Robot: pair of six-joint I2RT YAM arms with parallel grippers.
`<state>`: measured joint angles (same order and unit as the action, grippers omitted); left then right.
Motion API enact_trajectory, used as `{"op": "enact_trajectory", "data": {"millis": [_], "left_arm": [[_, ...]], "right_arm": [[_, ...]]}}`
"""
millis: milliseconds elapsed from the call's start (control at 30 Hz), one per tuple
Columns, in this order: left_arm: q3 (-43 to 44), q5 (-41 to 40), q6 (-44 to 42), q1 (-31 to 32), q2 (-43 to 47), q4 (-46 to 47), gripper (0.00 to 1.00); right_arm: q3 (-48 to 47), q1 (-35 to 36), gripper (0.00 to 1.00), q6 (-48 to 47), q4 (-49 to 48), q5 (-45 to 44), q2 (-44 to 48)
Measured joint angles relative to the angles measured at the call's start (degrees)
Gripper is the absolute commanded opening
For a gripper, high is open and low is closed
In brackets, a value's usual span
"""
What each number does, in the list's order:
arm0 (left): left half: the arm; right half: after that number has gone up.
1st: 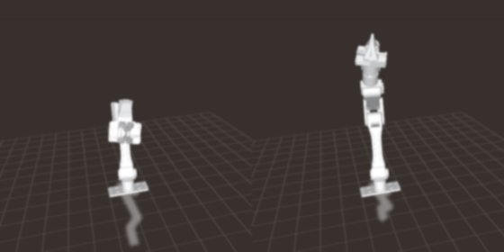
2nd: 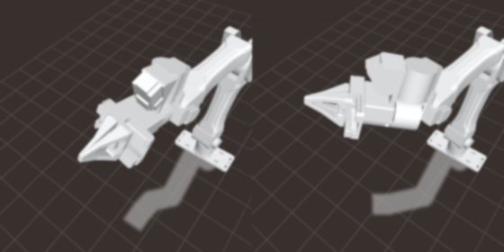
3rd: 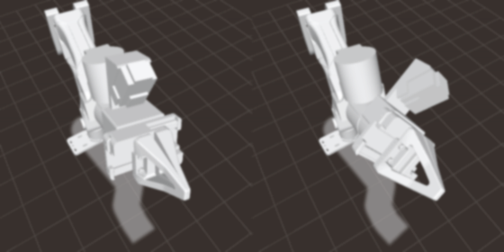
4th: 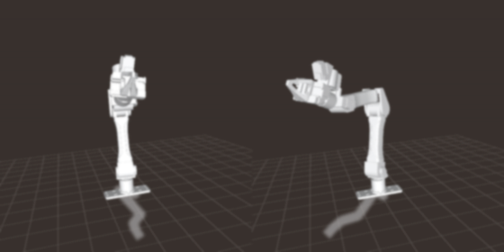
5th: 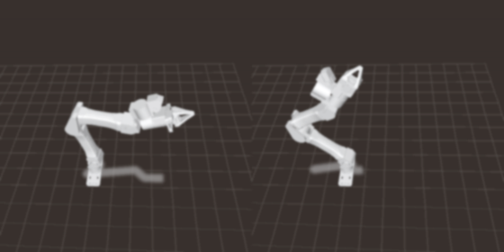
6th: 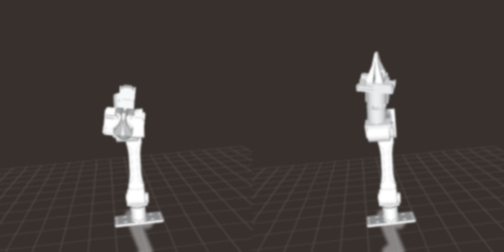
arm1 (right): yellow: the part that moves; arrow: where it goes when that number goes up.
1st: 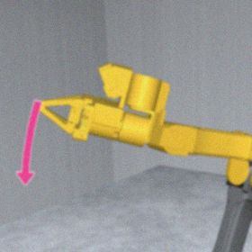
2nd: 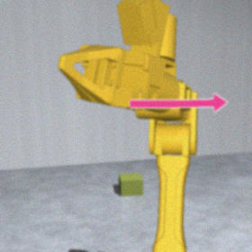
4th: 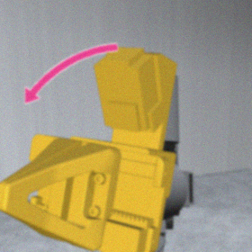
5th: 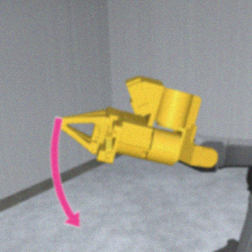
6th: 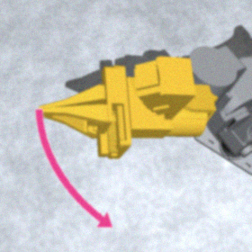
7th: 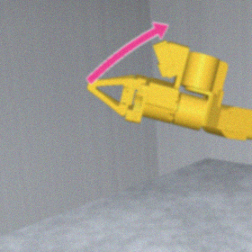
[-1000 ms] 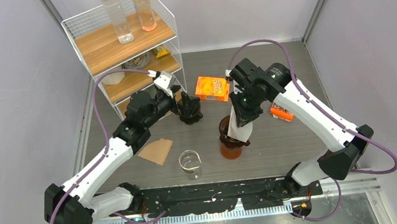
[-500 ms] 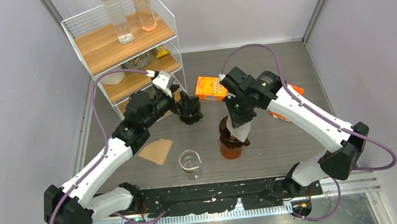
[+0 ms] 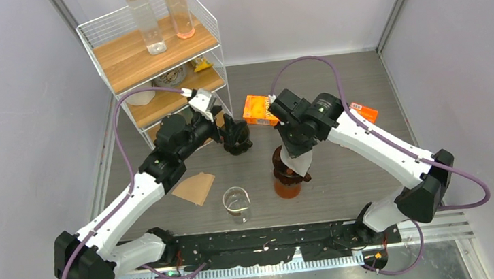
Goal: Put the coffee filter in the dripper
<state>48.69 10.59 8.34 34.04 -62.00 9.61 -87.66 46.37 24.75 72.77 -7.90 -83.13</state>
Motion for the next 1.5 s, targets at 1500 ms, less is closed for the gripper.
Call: {"op": "enact_trajectory", "data": {"millis": [1500], "left_arm": [[-0.7, -0.6, 0.0, 0.0, 0.7, 0.0, 1.0]], "right_arm": [[12.0, 1.2, 0.12, -0.8, -10.4, 0.6, 2.0]]}}
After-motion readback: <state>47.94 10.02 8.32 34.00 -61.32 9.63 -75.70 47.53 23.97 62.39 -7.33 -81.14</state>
